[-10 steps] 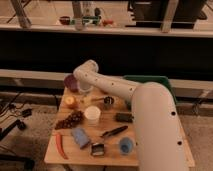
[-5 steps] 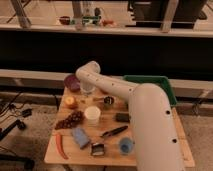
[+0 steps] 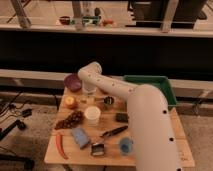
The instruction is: Place fork in table surface
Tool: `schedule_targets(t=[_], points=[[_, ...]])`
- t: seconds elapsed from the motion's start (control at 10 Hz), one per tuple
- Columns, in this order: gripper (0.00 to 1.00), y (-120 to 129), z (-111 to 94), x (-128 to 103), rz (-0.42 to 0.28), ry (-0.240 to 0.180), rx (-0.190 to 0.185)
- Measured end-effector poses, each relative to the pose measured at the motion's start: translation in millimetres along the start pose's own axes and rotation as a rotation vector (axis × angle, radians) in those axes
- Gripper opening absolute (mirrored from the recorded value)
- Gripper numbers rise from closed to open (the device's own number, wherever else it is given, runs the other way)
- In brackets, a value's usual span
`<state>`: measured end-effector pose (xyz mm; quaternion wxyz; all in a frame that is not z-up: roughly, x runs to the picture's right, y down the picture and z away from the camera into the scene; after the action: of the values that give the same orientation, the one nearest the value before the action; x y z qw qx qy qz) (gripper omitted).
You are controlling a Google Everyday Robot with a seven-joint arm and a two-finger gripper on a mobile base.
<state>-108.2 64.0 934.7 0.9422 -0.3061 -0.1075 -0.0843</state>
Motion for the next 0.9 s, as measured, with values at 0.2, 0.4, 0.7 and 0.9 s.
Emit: schedule_targets(t=[0.2,0.4,0.7,0.9], points=[[0.8,0,8,11,0.026,0.003,-0.016],[0.8,-1,13,19,0.041,0.005,-0.024],[0.8,-2,20,33,0.059,0.015,-0.044],[0.8,-1,25,40,0.07,0.022,-0.062]])
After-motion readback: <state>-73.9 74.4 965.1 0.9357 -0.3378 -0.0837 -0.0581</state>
